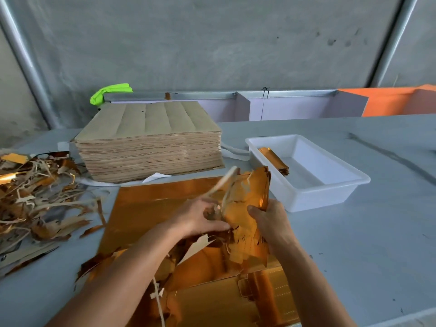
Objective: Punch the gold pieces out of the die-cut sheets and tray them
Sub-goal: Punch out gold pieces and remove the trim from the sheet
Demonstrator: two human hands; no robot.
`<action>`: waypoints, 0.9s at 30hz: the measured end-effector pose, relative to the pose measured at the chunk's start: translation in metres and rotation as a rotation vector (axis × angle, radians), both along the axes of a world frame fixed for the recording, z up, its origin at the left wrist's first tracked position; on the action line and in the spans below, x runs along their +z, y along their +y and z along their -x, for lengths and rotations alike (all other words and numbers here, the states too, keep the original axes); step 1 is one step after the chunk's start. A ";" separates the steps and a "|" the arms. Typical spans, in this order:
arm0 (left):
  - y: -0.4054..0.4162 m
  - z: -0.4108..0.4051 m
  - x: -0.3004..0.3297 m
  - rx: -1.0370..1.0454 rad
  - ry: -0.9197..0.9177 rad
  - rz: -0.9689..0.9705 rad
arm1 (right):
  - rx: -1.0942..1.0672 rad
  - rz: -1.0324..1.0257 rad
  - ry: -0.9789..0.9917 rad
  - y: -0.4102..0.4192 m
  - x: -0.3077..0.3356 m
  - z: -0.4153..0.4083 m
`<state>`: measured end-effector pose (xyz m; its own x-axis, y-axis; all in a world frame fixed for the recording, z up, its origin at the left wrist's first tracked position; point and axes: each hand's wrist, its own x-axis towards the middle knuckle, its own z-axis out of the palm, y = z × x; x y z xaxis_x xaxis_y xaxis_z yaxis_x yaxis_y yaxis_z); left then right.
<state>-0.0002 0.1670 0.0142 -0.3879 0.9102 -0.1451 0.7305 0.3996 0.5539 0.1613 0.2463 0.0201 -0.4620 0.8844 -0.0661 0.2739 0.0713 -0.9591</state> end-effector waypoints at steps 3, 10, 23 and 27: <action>-0.001 0.002 -0.003 -0.036 -0.144 0.105 | -0.046 -0.053 -0.008 0.006 0.001 -0.005; -0.004 0.015 -0.002 -0.050 -0.018 0.106 | -0.025 -0.140 -0.115 0.016 0.003 -0.014; -0.022 0.065 0.005 0.659 0.151 -0.088 | -0.205 -0.135 -0.242 0.043 -0.001 -0.052; -0.027 0.071 0.008 0.771 0.108 -0.122 | -0.201 0.120 0.052 0.043 0.004 -0.059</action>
